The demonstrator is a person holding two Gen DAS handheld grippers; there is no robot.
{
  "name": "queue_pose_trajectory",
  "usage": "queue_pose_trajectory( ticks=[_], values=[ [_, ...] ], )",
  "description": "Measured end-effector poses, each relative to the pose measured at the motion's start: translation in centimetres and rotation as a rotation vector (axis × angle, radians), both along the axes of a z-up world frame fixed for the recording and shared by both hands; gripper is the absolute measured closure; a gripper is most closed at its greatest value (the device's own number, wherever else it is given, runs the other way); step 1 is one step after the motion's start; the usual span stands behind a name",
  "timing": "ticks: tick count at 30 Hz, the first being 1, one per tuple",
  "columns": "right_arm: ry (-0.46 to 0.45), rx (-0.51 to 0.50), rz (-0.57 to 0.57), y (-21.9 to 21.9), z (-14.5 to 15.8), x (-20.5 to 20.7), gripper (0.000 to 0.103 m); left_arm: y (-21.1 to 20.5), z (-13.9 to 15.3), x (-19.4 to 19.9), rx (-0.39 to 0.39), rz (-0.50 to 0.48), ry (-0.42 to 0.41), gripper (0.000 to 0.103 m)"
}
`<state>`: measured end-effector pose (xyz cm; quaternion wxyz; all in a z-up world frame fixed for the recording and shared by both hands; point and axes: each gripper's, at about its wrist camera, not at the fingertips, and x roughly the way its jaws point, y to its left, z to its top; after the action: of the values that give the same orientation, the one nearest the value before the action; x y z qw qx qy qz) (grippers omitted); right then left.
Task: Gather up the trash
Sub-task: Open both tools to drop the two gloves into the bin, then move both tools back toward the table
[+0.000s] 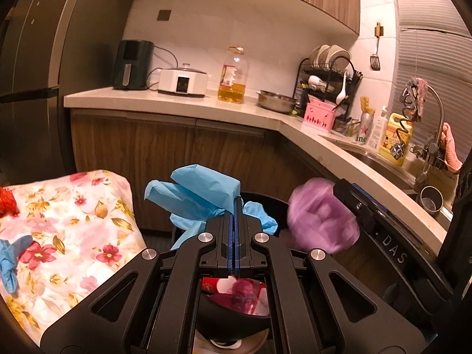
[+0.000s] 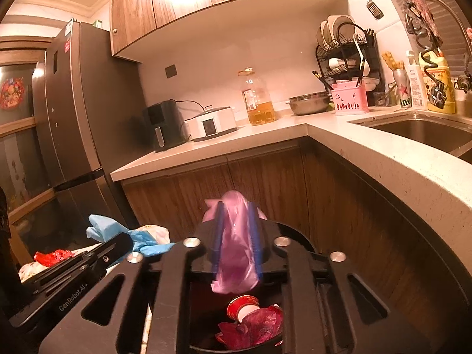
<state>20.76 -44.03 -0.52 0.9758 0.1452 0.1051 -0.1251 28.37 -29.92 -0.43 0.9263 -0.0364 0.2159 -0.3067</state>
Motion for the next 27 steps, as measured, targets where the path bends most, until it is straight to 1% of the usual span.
queue_pose_trajectory(
  ticks=[5,7,10,12,13,14,15,16,18,24,27],
  values=[
    [0.007,0.006,-0.011,-0.2,-0.3,-0.1,0.077,-0.2,-0.6,0.3,0.016,-0.001,0.019,0.102],
    [0.008,0.009,-0.018,-0.2,-0.4,-0.2,0.076,-0.3,-0.8,0.4,0.025,0.002,0.024,0.097],
    [0.007,0.017,-0.023,-0.4,-0.5,-0.4,0.072,-0.2,-1.1,0.4,0.029,-0.001,0.031,0.089],
    [0.008,0.015,-0.025,-0.3,-0.5,-0.5,0.071,-0.2,-1.2,0.4,0.034,0.002,0.030,0.076],
    [0.010,0.013,-0.024,-0.2,-0.5,-0.6,0.071,0.0,-1.3,0.2,0.033,0.006,0.029,0.072],
    [0.010,0.011,-0.024,-0.1,-0.5,-0.6,0.069,0.2,-1.3,0.1,0.031,0.011,0.027,0.066],
    [0.011,0.009,-0.024,-0.1,-0.6,-0.7,0.067,0.4,-1.3,0.1,0.030,0.016,0.026,0.060],
    [0.012,0.007,-0.024,0.0,-0.6,-0.7,0.066,0.6,-1.3,-0.1,0.029,0.023,0.025,0.057],
    [0.013,0.006,-0.024,0.1,-0.6,-0.9,0.061,1.3,-1.4,-0.4,0.026,0.044,0.021,0.046],
    [0.014,0.003,-0.015,0.8,-0.9,-1.4,0.047,4.4,-1.6,-1.7,0.035,0.140,0.003,0.027],
    [0.014,0.004,-0.005,1.4,-1.0,-1.7,0.042,7.0,-2.0,-2.7,0.038,0.213,-0.004,0.025]
  ],
)
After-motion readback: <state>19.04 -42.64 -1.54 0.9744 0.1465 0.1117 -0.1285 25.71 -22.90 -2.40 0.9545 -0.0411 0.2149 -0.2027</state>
